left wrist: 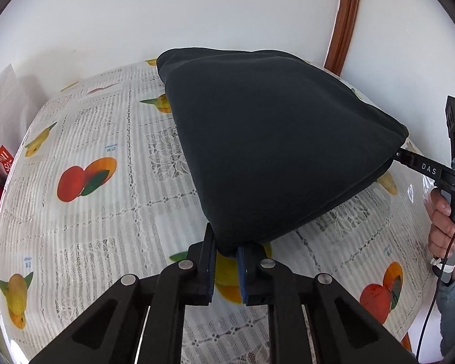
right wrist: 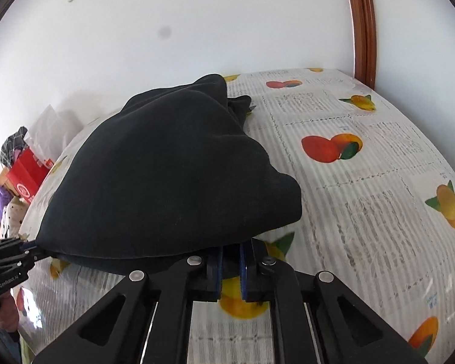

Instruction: Fold small clothes

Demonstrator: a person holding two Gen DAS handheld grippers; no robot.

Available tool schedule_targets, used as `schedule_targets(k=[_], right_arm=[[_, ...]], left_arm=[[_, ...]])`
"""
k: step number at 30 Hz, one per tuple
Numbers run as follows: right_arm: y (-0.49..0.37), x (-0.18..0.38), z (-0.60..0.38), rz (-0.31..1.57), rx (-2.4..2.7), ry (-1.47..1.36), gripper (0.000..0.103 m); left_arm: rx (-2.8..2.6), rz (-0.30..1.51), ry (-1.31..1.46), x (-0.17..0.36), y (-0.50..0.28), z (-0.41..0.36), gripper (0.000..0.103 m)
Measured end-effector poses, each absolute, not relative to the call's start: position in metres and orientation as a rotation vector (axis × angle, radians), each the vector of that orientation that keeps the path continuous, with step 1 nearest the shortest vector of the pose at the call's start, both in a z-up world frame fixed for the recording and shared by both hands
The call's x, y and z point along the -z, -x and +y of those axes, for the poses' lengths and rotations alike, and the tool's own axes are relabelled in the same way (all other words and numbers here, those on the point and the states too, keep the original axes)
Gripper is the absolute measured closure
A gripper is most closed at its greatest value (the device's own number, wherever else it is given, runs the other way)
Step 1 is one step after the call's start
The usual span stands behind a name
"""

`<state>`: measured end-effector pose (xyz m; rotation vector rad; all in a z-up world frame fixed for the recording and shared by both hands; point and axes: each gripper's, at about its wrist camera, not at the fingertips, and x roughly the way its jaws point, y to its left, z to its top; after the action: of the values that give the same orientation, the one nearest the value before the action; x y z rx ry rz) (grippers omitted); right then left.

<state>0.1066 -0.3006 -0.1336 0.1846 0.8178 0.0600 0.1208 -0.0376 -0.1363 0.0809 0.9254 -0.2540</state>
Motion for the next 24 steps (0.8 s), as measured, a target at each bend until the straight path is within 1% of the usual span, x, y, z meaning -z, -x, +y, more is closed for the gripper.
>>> schedule_targets(k=[6,9,10,11,12,13,14,15,16,24], right_arm=[[-0.152,0.137,-0.302,0.812,-0.055,-0.184,0.096],[-0.152,0.133,-0.305,0.829,-0.06,-0.162,0.09],[-0.148,0.13,-0.307,0.823,-0.062,-0.15,0.085],[-0.142,0.127,-0.309,0.817,-0.061,-0.132,0.083],[-0.137,0.124,-0.31,0.81,-0.06,-0.105,0.075],[-0.133,0.121,-0.31,0.801,-0.059,-0.072,0.065],[-0.129,0.117,-0.31,0.79,-0.056,-0.042,0.06],[-0.128,0.115,-0.31,0.781,-0.051,-0.017,0.053],[-0.13,0.113,-0.312,0.775,-0.05,-0.001,0.05],[-0.144,0.103,-0.312,0.764,-0.124,-0.041,0.05]], left_arm=[[0.217,0.932,-0.076,0.139,-0.149,-0.037,0.091],[0.209,0.96,-0.061,0.144,-0.156,-0.036,0.088],[0.212,0.964,-0.056,0.145,-0.156,-0.035,0.088],[0.215,0.964,-0.051,0.146,-0.156,-0.035,0.088],[0.221,0.967,-0.045,0.147,-0.156,-0.035,0.088],[0.224,0.97,-0.04,0.147,-0.156,-0.034,0.088],[0.226,0.972,-0.036,0.147,-0.156,-0.035,0.088],[0.229,0.974,-0.028,0.148,-0.156,-0.035,0.088],[0.231,0.977,-0.018,0.148,-0.157,-0.034,0.088],[0.203,0.979,-0.018,0.15,-0.161,-0.035,0.084]])
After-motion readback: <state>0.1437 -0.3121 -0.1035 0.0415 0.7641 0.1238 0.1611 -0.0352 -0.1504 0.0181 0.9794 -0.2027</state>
